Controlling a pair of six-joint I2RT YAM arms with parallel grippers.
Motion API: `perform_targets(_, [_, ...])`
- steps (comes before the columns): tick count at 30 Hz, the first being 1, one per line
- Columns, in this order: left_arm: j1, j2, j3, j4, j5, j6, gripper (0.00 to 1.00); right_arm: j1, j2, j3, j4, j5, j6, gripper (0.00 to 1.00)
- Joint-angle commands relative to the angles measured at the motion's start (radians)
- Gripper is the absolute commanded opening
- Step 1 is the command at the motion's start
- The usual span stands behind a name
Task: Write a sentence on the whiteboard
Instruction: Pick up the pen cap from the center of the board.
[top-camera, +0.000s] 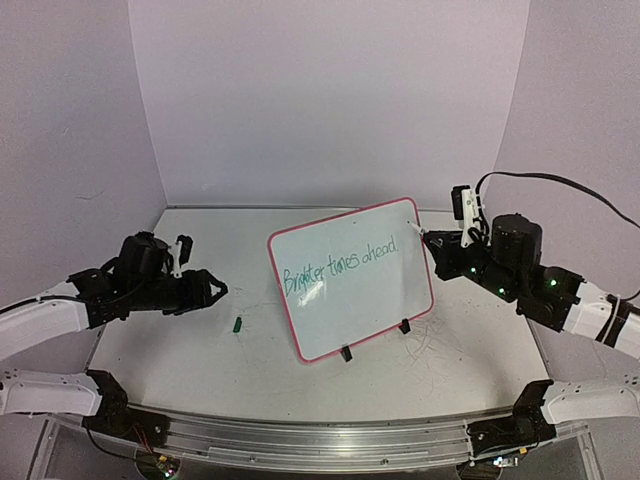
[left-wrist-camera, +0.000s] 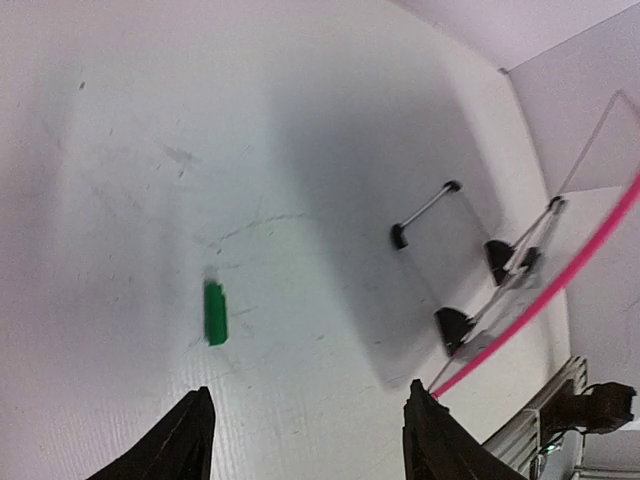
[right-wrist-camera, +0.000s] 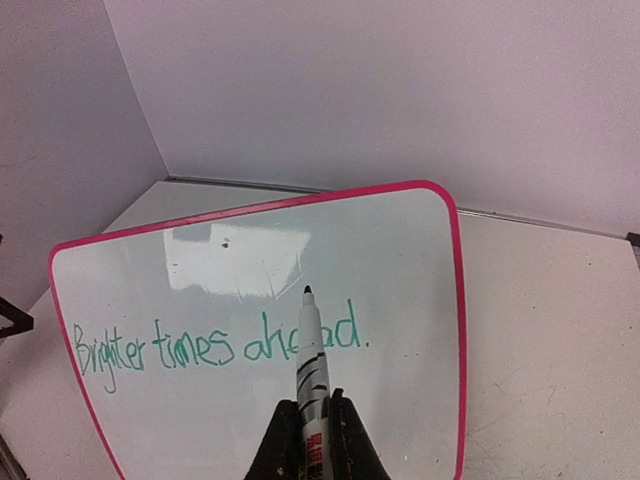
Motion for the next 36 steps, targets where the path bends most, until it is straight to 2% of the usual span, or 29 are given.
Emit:
perform_targets(1, [0.001,0.160,0.029,-0.027,0.013,0.025,0.62,0.031,0.001,0.042,0.006,-0.048,0.032,0.00])
perform_targets(5, [-0.003,0.300,0.063,-0.017,0.035,0.081,0.57,0.077,0.004,0.032,0.004,-0.028,0.047,0.00])
perform_targets(14, [-0.026,0.484,0.112,0.084,0.037,0.136,0.44,0.135,0.008,0.041,-0.008,0.024,0.034,0.00])
perform_targets(20, [-0.037,0.606,0.170,0.101,0.010,0.169,0.37,0.144,0.001,0.041,-0.010,0.040,0.038,0.00])
perform_targets(25, [-0.057,0.644,0.177,0.100,-0.065,0.191,0.32,0.147,-0.001,0.058,-0.043,0.053,0.024,0.00])
perform_targets(34, [-0.062,0.673,0.164,0.099,-0.162,0.170,0.31,0.149,0.017,0.070,-0.050,0.060,0.022,0.00])
perform_targets(36, [-0.061,0.683,0.171,0.101,-0.160,0.138,0.41,0.148,0.025,0.076,-0.050,0.057,0.020,0.00])
